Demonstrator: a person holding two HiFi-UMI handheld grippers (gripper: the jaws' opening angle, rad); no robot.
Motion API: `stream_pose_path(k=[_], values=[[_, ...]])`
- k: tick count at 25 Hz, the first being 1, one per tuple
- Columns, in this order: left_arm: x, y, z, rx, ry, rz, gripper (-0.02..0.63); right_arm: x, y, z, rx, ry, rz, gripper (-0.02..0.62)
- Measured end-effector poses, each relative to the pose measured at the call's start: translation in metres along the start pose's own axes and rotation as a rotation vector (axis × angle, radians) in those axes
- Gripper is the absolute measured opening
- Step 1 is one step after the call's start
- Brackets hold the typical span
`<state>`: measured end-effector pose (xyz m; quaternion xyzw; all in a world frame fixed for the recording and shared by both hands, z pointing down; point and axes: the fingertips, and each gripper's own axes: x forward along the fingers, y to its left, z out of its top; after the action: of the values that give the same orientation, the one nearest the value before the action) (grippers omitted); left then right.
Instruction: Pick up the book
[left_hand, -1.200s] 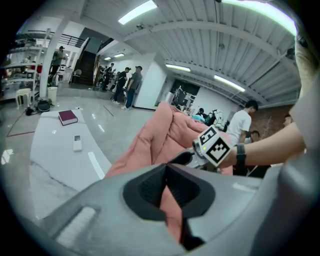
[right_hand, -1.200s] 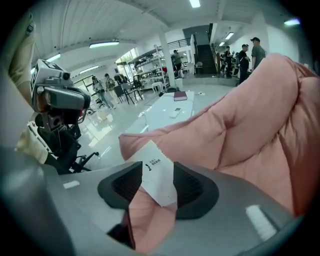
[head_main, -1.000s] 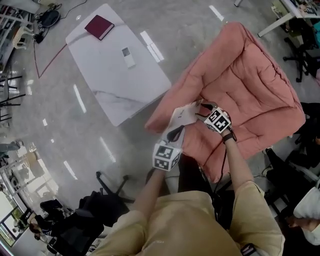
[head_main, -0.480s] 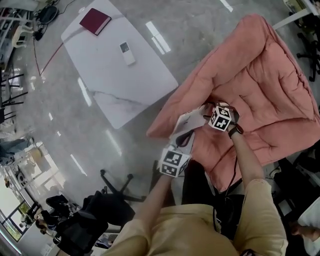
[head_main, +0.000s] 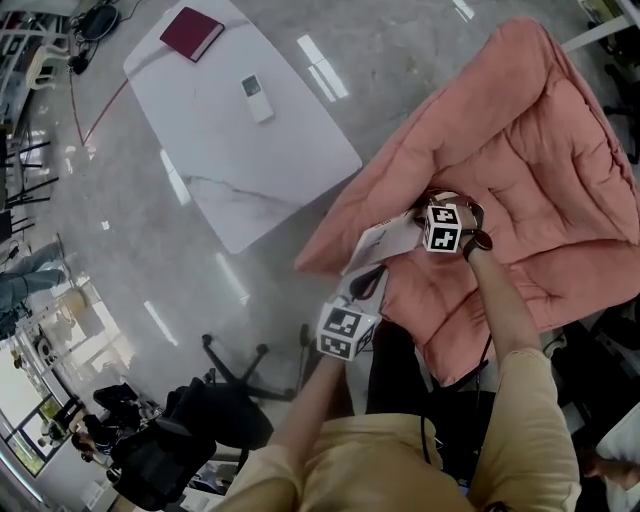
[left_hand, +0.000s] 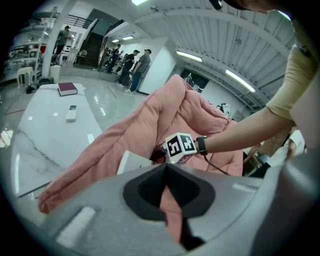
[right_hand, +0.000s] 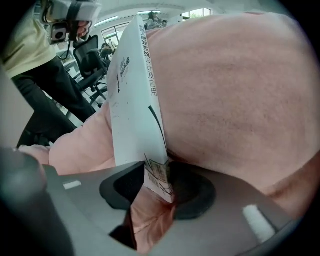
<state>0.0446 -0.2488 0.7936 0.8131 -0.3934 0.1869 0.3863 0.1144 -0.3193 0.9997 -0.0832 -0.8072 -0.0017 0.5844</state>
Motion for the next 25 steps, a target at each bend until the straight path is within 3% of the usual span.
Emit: stream_pose_path(k=[7,12,19,25], values=[[-0.015,-0.002,0.003,0.003,-0.026,-0.005,0.003,-0.017,0.036,-0.003,0.011,0.011,0.061,0.077],[-0.038,-0.003,0.011,0.016,-0.044,0.006,0.003,-0.033,0.086,-0.005,0.046,0.034,0.095,0.052],[-0.08,-0.005,0.019,0.008,-0.08,0.015,0.003,-0.069,0.173,0.009,0.411,-0.093,0.171,0.049],[-0.115,-0.031,0.021,0.048,-0.084,-0.029,0.003,-0.107,0.238,0.039,0.722,-0.229,0.116,0.044]])
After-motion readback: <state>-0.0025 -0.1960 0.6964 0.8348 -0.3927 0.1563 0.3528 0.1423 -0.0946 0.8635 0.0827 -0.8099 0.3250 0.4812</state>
